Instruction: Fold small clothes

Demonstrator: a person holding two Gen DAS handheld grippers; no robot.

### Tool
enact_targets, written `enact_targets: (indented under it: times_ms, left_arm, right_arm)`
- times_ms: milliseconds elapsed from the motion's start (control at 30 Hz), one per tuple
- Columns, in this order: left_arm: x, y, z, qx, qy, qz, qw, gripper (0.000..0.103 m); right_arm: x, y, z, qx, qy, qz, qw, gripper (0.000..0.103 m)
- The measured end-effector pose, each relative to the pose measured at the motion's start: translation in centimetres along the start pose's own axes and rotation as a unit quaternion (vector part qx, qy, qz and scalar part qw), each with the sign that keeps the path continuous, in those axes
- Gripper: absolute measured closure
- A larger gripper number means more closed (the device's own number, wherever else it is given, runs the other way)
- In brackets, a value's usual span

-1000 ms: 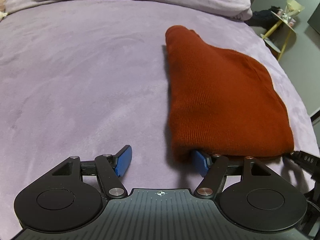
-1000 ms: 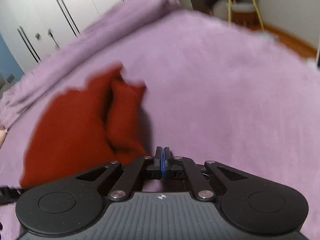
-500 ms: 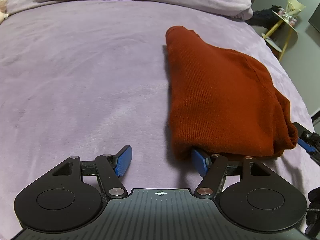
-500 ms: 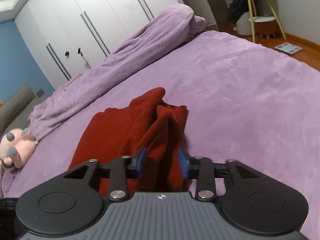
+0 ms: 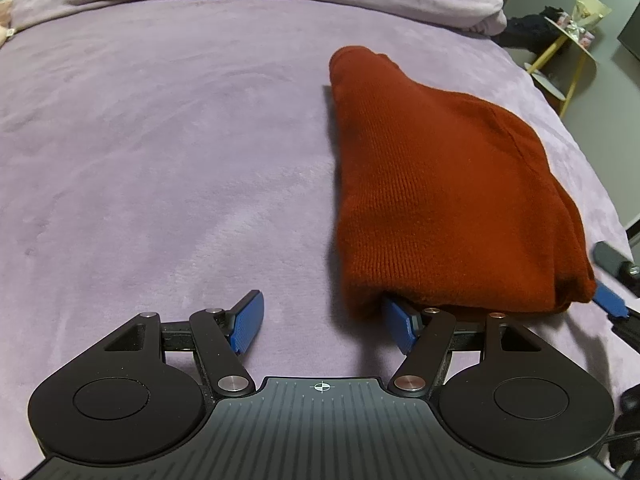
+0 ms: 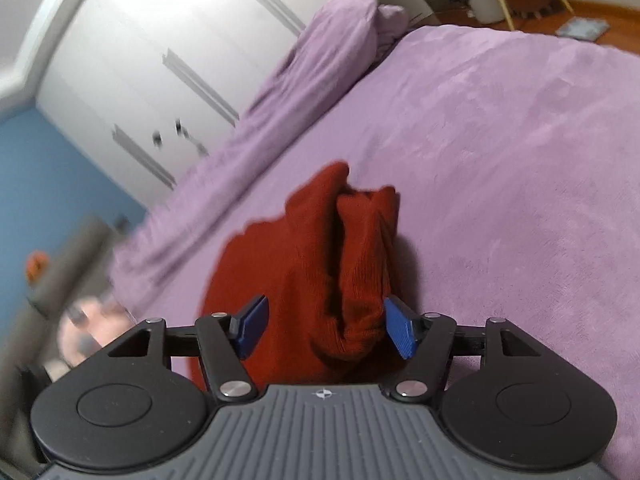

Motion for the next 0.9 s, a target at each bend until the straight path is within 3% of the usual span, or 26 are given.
enact_targets:
  times_ms: [67, 133, 167, 233, 300, 367, 400, 467, 500, 533, 567, 633, 733, 900]
  left_arm:
    - [0.0, 0.1, 0.2, 0.001, 0.0, -0.001, 1.0, 0.032]
    - [0.0, 0.2, 0.1, 0.002, 0.001, 0.001, 1.0, 0.032]
    - [0.1, 0.1, 0.1, 0.002, 0.001, 0.001, 1.0, 0.032]
    - [0.2, 0.0, -0.2, 0.0, 0.003, 0.0, 1.0, 0.032]
    - [0.3, -0.4, -0.5, 0.0, 0.009, -0.001, 1.0, 0.032]
    - [0.4, -0.9, -0.8, 0.0, 0.012, -0.002, 0.9999, 0.031]
    - [0.3, -1.0, -0.8, -0.003, 0.012, -0.004, 0.9999, 0.03]
    - [0.1, -1.2, -0.8, -0.01, 0.006, -0.002, 0.9999, 0.03]
    - [-0.1, -1.4, -0.8, -0.01, 0.002, 0.0, 0.9999, 0.031]
    - [-0.3, -1.7, -1.0, -0.01, -0.001, 0.006, 0.9999, 0.032]
    - [-0.5, -2.2, -1.2, -0.007, -0.003, 0.012, 0.9999, 0.032]
    - [-0.1, -3.2, -2.0, -0.005, 0.002, 0.009, 0.9999, 0.032]
    - [2.1, -4.0, -3.4, -0.027, 0.022, -0.032, 0.9989, 0.032]
    - [7.2, -1.5, -3.3, -0.06, 0.065, -0.058, 0.9944, 0.029]
  right_arm:
    - [-0.3, -0.7, 1.0, -0.006, -0.009, -0.023, 1.0, 0.046]
    - [-0.6, -1.7, 2.1, -0.027, -0.021, -0.061, 0.998, 0.078]
    - [-0.6, -2.1, 2.5, -0.042, -0.024, -0.084, 0.995, 0.086]
    - [-0.5, -3.1, 2.8, -0.057, -0.026, -0.119, 0.991, 0.089]
    - [0.3, -3.6, 1.9, 0.017, -0.016, -0.046, 0.999, 0.089]
    - [1.7, -2.4, 0.3, 0.087, 0.019, 0.052, 0.995, 0.09]
    - [1.9, -1.2, 0.0, 0.07, 0.027, 0.063, 0.995, 0.09]
    - [1.3, 1.8, 0.5, -0.055, 0.01, 0.013, 0.998, 0.093]
    - [0.4, 3.4, 0.8, -0.125, -0.017, -0.025, 0.992, 0.09]
    - [-0.2, 4.1, 0.9, -0.138, -0.034, -0.036, 0.989, 0.091]
    - [-0.3, 4.2, 0.5, -0.126, -0.035, -0.031, 0.991, 0.09]
    - [0.6, 4.0, -0.8, -0.11, -0.014, -0.021, 0.994, 0.077]
    - [3.3, 1.8, -1.3, -0.096, 0.036, -0.053, 0.993, 0.073]
    - [6.0, -5.3, 5.2, -0.011, 0.009, -0.108, 0.994, 0.073]
Point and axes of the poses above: each gripper's, at about its wrist camera, not at the fingertips, and z roughly the way its jaws point, y to its right, x to its top, the point moved 10 cm from there along z, roughly the way its jaws point, and after that the axes turned 4 degrees about x, right-handed, at the moved point
